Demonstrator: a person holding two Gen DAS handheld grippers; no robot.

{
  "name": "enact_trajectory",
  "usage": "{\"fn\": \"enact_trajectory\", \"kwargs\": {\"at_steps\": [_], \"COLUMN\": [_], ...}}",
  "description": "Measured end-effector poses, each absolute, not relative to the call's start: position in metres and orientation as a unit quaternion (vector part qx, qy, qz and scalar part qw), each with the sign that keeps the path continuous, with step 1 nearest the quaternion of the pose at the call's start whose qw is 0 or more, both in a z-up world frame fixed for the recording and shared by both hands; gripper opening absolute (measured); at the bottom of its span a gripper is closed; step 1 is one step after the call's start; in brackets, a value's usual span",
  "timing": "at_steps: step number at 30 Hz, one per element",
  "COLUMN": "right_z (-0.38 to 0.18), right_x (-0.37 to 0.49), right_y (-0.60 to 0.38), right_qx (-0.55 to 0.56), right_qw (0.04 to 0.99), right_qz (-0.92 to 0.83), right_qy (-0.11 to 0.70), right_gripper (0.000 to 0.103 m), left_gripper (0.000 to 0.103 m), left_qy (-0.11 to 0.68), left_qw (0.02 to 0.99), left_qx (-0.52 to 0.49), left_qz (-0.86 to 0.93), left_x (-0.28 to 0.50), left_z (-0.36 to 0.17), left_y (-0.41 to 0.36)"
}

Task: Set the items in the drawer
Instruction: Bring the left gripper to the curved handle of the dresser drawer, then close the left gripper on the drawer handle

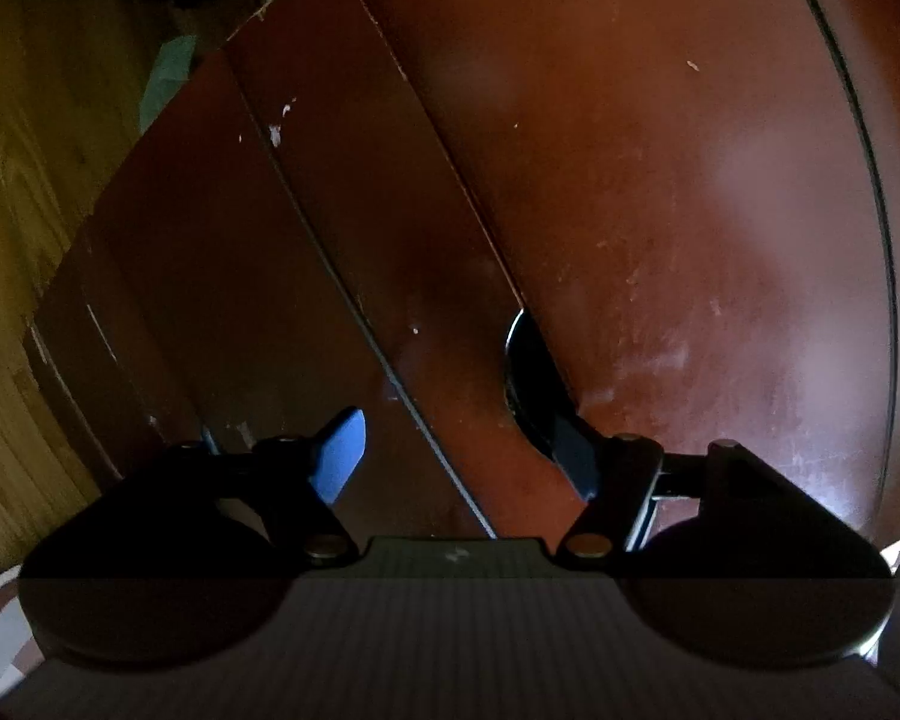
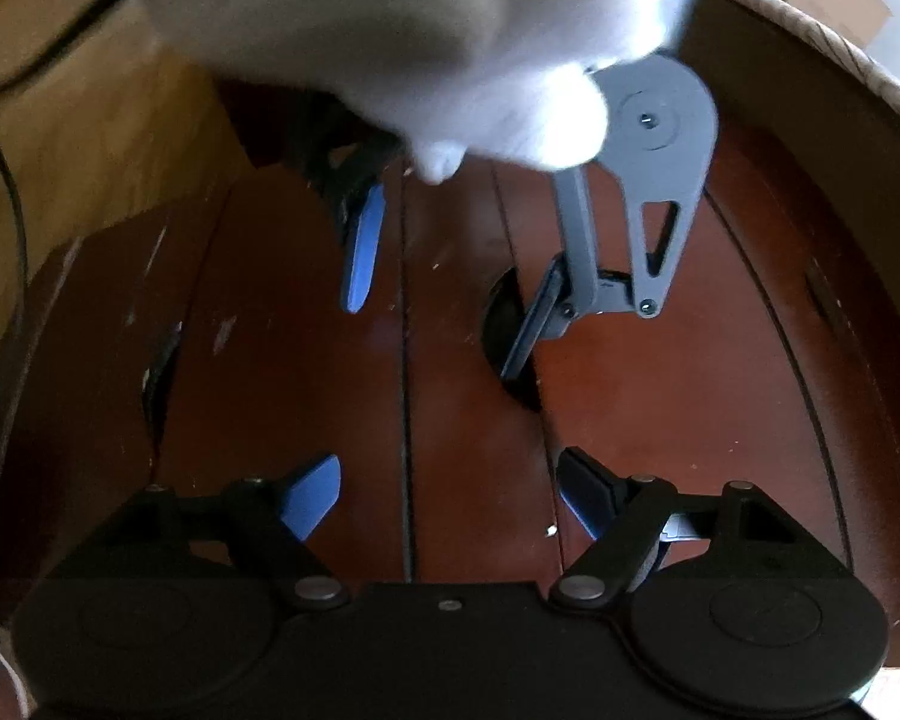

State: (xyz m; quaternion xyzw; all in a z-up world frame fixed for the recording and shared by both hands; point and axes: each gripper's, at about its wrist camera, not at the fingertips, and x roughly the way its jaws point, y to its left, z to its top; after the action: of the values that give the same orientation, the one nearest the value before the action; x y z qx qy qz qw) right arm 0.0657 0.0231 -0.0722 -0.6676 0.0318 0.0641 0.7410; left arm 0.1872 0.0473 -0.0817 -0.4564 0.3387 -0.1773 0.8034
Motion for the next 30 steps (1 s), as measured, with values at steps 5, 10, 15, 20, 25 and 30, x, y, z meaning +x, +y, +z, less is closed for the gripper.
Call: {"fn": "enact_trajectory", "kwargs": {"at_steps": [5,10,15,20,25,30], "right_z": [-0.068,-0.065,-0.062,-0.057,-0.041,-0.034], "right_x": [0.075,0.076,0.067,0.058,0.059,0.066], "right_y": [0.034,0.049,0.040,0.040,0.062,0.057], "right_qx": [-0.655,-0.640,-0.636,-0.648,-0.651,-0.639], "right_qw": [0.747,0.753,0.758,0.748,0.746,0.753], "right_qz": [0.094,0.118,0.111,0.114,0.115,0.100], "right_qy": [0.062,0.099,0.093,0.085,0.088,0.121], "right_gripper": [0.088,0.086,0.082,0.082,0.082,0.081], "left_gripper": [0.092,0.086,0.086,0.086,0.046,0.055], "left_qy": [0.363,0.366,0.374,0.377,0.409,0.348], "left_qw": [0.786,0.785,0.788,0.793,0.821,0.827], "left_qx": [-0.477,-0.473,-0.463,-0.451,-0.394,-0.424], "left_qz": [-0.154,-0.162,-0.158,-0.159,-0.064,-0.120], "left_x": [0.188,0.186,0.180,0.176,0.172,0.140], "left_z": [-0.083,-0.070,-0.057,-0.042,-0.037,-0.018], "left_y": [0.045,0.041,0.037,0.037,0.051,0.078]}}
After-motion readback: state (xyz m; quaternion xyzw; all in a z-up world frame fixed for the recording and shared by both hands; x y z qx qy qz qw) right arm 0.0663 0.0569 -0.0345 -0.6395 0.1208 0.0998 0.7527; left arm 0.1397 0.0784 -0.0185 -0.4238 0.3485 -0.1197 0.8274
